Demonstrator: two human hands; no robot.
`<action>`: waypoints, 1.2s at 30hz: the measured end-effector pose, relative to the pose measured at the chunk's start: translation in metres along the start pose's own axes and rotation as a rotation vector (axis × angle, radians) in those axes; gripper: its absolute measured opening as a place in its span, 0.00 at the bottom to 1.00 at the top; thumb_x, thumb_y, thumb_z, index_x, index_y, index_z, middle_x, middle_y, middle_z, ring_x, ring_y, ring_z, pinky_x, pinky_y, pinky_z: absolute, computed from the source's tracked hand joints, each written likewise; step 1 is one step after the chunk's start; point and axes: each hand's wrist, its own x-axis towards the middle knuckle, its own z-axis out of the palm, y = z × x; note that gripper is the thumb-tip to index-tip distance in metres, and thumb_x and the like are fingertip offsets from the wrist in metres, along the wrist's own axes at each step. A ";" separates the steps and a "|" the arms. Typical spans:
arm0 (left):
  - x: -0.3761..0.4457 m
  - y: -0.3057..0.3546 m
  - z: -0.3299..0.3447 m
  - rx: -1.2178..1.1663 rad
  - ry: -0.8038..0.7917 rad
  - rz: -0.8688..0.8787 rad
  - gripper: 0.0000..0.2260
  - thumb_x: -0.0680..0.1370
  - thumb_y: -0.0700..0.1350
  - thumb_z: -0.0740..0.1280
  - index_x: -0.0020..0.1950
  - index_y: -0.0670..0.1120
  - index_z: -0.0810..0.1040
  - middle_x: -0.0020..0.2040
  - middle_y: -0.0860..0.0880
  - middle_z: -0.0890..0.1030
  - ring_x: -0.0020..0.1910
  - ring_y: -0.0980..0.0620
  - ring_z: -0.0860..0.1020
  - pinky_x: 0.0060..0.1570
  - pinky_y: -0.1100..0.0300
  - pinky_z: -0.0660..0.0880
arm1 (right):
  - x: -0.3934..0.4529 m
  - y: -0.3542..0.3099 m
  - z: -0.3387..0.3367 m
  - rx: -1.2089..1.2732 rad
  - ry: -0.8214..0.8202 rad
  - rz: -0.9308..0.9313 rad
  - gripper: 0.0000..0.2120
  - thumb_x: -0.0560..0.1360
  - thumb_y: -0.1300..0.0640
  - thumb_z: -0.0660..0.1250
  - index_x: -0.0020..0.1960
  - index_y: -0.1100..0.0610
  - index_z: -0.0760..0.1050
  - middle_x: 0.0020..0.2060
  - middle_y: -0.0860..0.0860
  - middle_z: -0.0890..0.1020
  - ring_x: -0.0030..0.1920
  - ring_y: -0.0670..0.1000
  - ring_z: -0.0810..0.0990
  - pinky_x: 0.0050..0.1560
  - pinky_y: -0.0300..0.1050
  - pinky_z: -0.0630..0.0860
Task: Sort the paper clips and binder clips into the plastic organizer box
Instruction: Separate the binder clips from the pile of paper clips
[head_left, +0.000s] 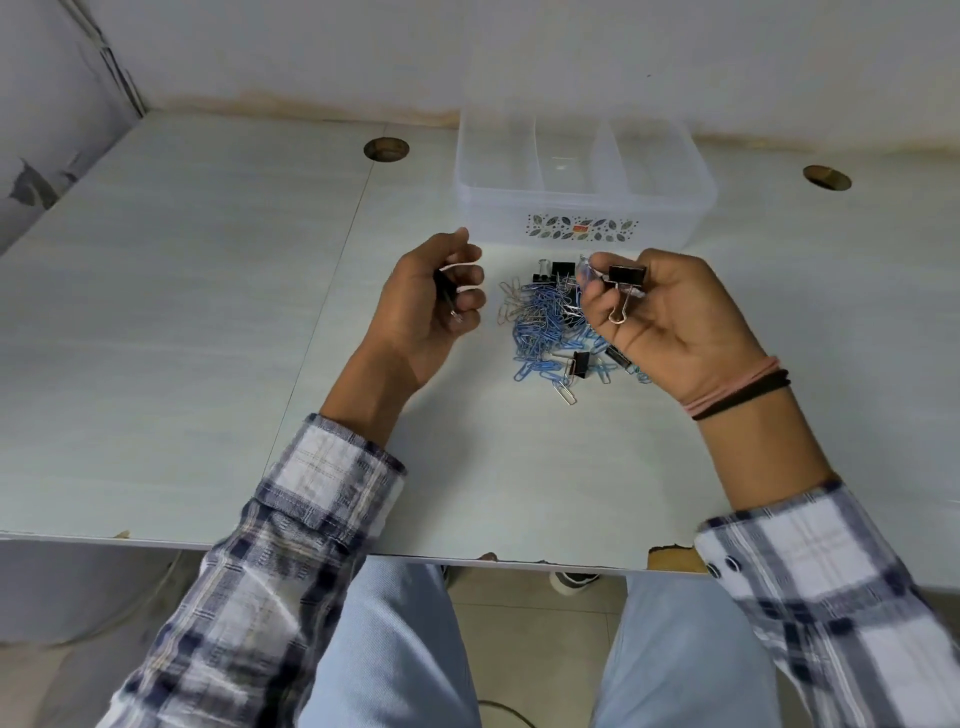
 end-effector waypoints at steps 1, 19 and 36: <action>0.001 0.002 -0.004 0.049 0.027 0.030 0.10 0.81 0.48 0.65 0.43 0.45 0.75 0.34 0.49 0.72 0.26 0.55 0.66 0.24 0.64 0.58 | 0.002 0.000 0.002 0.059 -0.011 0.070 0.12 0.75 0.64 0.57 0.45 0.69 0.78 0.41 0.63 0.79 0.33 0.52 0.77 0.30 0.37 0.76; 0.005 0.012 -0.026 0.253 0.163 0.169 0.08 0.81 0.46 0.66 0.46 0.43 0.78 0.37 0.49 0.74 0.28 0.53 0.69 0.26 0.64 0.66 | -0.011 -0.005 0.000 -1.587 0.225 -0.553 0.04 0.76 0.59 0.71 0.49 0.58 0.81 0.40 0.52 0.85 0.29 0.50 0.85 0.29 0.39 0.79; 0.002 0.011 -0.046 1.099 0.253 0.362 0.21 0.77 0.41 0.71 0.71 0.42 0.77 0.60 0.42 0.82 0.56 0.43 0.82 0.53 0.55 0.78 | 0.093 0.066 0.068 -1.808 -0.050 -0.517 0.20 0.71 0.63 0.69 0.63 0.59 0.78 0.57 0.60 0.81 0.55 0.58 0.82 0.53 0.40 0.77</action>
